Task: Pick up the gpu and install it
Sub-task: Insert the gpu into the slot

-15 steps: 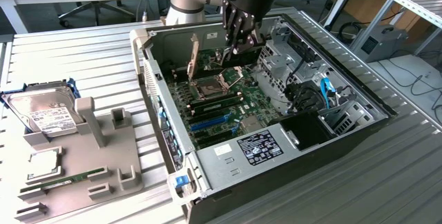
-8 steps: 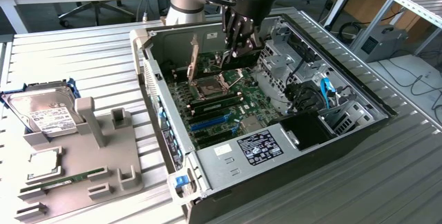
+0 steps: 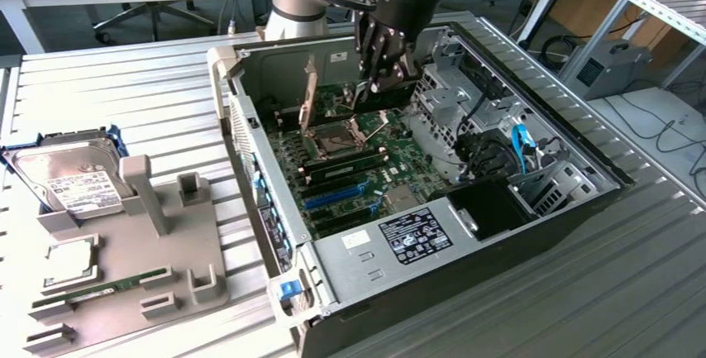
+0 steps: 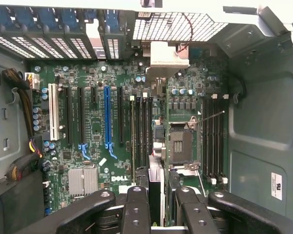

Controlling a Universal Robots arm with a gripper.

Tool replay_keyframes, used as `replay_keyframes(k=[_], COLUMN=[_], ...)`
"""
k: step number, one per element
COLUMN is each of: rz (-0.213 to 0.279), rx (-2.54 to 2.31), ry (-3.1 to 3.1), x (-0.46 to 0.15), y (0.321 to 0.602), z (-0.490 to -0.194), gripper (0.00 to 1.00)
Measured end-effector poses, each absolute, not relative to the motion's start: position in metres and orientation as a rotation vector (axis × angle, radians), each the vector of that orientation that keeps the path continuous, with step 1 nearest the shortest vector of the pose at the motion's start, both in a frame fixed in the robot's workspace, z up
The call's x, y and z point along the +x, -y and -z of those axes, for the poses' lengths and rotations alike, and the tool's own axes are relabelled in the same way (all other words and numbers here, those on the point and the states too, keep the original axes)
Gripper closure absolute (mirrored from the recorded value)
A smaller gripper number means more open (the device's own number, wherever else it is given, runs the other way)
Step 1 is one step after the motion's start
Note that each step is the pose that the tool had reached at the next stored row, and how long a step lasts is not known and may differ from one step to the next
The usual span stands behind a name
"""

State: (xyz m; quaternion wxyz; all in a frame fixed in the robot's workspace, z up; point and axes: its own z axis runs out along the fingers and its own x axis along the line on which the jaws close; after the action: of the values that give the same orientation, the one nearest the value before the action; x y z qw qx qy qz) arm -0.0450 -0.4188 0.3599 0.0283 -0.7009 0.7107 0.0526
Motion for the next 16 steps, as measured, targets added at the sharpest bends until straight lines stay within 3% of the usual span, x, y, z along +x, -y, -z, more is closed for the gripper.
replay_keyframes(k=[16], rz=[-0.162], rx=[-2.163], ry=[-2.193], x=[-0.0450], y=[0.4188], z=[-0.3570], gripper=[0.74])
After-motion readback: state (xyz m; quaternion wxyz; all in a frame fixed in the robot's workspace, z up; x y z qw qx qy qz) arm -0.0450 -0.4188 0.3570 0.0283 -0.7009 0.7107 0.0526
